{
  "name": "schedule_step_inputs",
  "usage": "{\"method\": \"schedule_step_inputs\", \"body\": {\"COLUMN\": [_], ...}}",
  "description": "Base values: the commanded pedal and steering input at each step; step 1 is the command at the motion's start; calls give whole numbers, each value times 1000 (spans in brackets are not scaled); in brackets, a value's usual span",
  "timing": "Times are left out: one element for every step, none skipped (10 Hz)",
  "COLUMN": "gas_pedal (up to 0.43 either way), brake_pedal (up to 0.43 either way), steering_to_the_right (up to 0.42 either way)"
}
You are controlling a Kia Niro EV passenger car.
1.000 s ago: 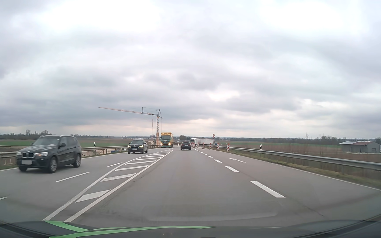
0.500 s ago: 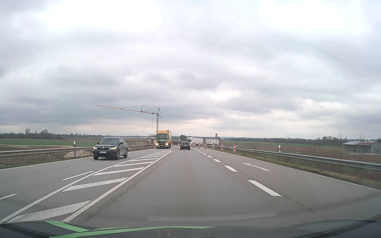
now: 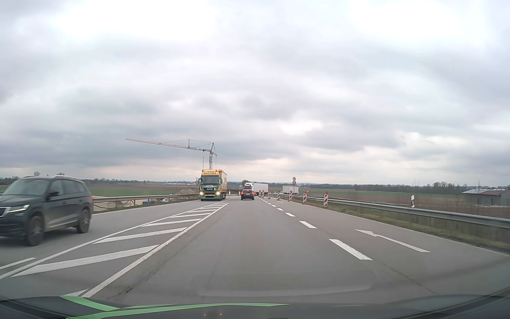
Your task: Follow the waypoints while adhering to traffic rules and regulations
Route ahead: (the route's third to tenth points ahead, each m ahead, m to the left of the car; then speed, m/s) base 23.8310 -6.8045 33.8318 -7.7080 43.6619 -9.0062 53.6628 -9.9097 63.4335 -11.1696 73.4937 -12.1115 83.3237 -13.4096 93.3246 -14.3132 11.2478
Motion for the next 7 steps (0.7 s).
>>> {"method": "schedule_step_inputs", "body": {"gas_pedal": [20,28,39,47,59,79,87], "brake_pedal": [0,0,0,0,0,0,0], "steering_to_the_right": [-1,-1,-1,-1,-1,-2,-1]}}
